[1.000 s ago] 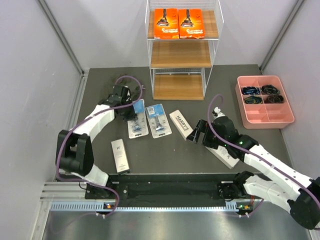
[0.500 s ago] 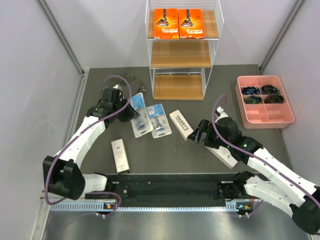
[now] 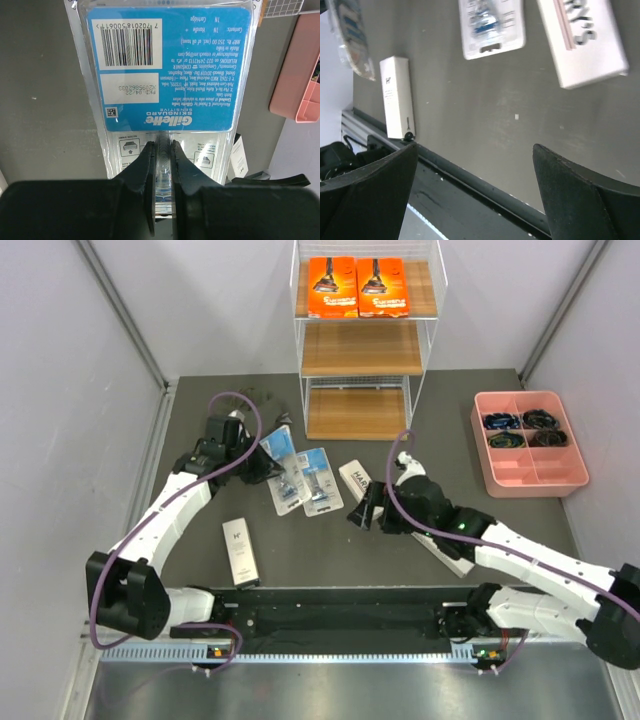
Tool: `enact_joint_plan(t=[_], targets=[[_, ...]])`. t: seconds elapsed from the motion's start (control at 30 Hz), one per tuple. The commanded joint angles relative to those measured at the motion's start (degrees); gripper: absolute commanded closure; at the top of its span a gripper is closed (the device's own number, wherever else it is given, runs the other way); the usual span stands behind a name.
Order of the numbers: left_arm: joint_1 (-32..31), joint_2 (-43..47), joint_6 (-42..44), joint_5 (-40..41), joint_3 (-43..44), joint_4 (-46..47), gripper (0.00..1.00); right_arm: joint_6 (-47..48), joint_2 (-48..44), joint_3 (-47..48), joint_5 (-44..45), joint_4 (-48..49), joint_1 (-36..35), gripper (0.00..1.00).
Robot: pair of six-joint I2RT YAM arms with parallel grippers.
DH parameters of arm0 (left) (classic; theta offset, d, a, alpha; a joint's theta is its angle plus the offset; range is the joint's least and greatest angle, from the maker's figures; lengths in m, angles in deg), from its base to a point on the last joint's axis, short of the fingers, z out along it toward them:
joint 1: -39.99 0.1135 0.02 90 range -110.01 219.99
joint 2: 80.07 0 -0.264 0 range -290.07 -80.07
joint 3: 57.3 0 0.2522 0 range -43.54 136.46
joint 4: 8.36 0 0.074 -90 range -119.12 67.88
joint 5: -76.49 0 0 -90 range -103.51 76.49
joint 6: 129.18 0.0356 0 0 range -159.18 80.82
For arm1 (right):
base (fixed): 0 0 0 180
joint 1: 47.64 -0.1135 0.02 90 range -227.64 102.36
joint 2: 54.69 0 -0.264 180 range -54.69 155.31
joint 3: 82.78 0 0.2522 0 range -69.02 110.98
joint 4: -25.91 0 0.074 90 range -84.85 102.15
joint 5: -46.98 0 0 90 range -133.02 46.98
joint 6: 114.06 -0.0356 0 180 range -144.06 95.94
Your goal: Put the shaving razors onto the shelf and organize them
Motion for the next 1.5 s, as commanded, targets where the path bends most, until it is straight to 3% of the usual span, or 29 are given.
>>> enact_joint_plan(t=[0.0,0.17,0.33,0.53,0.67,0.93,1.03,1.23,1.37,1.47], targets=[[0.3,0.0,-1.3,-2.0,0.3,3.5,1.00,0.1,3.3,5.1,7.4,9.2,-6.5,0.06],[0.3,-0.1,-2.9,-4.4,-0.3,5.2,1.00,0.7,8.6,8.1,14.6,16.0,-12.2,0.10],[0.3,-0.6,-3.4,-5.8,0.2,5.5,1.00,2.5,14.7,13.9,16.4,20.0,-15.5,0.13],[0.3,-0.4,-3.7,-7.3,0.4,5.9,1.00,2.3,21.6,18.7,15.3,21.9,-16.0,0.21],[0.3,0.1,-3.8,-7.6,0.3,5.9,1.00,1.8,23.7,19.9,15.3,23.0,-15.9,0.35],[0.4,0.0,-4.3,-8.8,1.0,6.3,1.00,1.3,25.9,20.7,14.2,23.0,-15.9,0.41],[0.3,0.1,-4.4,-9.4,0.9,6.6,1.00,0.9,26.1,20.0,14.5,24.1,-16.0,0.50],[0.3,0.1,-5.7,-11.1,0.5,8.2,1.00,-0.4,26.9,18.1,15.2,27.0,-15.9,0.57],[0.3,0.3,-6.1,-11.6,0.2,8.8,1.00,-1.9,27.8,17.1,15.2,27.9,-15.9,0.70],[0.4,0.6,-6.1,-12.0,0.3,9.0,1.00,-2.8,27.9,16.6,15.8,28.1,-15.9,0.88]])
